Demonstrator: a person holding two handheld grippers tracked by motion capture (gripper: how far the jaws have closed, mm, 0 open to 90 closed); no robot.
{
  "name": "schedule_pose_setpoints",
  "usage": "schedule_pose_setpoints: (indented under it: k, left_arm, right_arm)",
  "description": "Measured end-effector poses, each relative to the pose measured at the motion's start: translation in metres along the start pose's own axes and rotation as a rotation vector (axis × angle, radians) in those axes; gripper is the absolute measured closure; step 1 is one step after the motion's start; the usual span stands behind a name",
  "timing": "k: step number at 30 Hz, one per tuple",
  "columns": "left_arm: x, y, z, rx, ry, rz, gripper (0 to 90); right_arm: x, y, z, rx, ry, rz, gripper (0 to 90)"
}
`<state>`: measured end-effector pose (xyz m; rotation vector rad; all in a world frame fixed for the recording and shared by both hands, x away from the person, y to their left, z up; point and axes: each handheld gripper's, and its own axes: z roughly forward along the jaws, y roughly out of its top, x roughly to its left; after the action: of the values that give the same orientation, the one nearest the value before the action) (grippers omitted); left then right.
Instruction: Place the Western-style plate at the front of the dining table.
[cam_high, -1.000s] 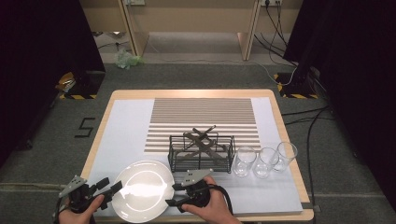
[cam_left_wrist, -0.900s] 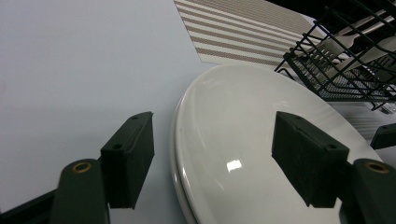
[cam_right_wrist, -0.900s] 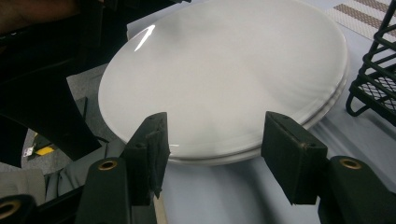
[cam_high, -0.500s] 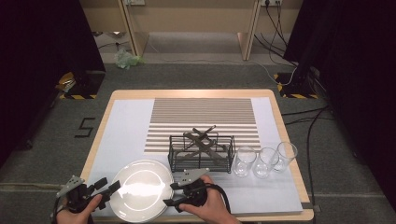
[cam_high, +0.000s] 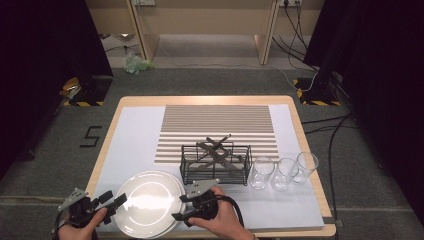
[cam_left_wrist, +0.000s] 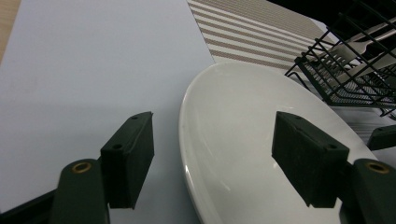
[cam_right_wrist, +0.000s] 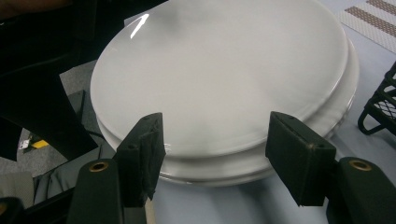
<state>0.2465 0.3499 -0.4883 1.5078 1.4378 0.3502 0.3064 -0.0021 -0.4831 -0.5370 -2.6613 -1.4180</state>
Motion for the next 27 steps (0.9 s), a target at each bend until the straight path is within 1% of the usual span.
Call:
schedule_pose_setpoints:
  k: [5, 9, 10, 11, 12, 14, 17, 19, 22, 26, 27]
  left_arm:
    - [0.000, 0.001, -0.001, -0.001, 0.002, 0.000, 29.4]
    - [0.003, 0.001, -0.003, -0.004, 0.009, -0.006, 29.3]
    - [0.003, 0.001, -0.003, -0.001, 0.010, -0.006, 29.3]
    - [0.003, 0.001, -0.003, -0.002, 0.011, -0.006, 29.3]
    - [0.004, 0.001, -0.004, -0.002, 0.011, -0.007, 29.3]
    - [0.004, 0.001, -0.004, -0.003, 0.011, -0.008, 29.3]
    - [0.004, 0.001, -0.004, -0.001, 0.012, -0.009, 29.3]
    - [0.005, 0.000, -0.004, 0.002, 0.012, -0.015, 29.3]
    - [0.005, 0.000, -0.003, 0.008, 0.007, -0.024, 29.3]
    - [0.007, -0.001, -0.003, 0.012, 0.002, -0.032, 29.5]
    - [0.007, -0.001, -0.003, 0.014, -0.002, -0.039, 30.1]
  right_arm:
    - [0.001, 0.002, 0.006, 0.016, 0.002, -0.011, 35.9]
    - [0.001, 0.003, 0.010, 0.024, 0.009, -0.008, 35.8]
    - [0.001, 0.003, 0.012, 0.023, 0.010, -0.019, 35.7]
    - [0.002, 0.004, 0.013, 0.023, 0.009, -0.011, 35.2]
    - [0.002, 0.004, 0.014, 0.019, 0.015, -0.014, 34.6]
    - [0.002, 0.004, 0.017, 0.015, 0.019, 0.004, 34.5]
    - [0.002, 0.004, 0.019, 0.008, 0.022, 0.004, 34.3]
    - [0.003, 0.004, 0.021, 0.020, 0.020, -0.003, 34.5]
    - [0.006, 0.004, 0.024, 0.022, 0.021, -0.020, 34.8]
    - [0.006, 0.004, 0.024, 0.025, 0.024, -0.005, 35.1]
    - [0.005, 0.004, 0.024, 0.020, 0.027, -0.002, 35.2]
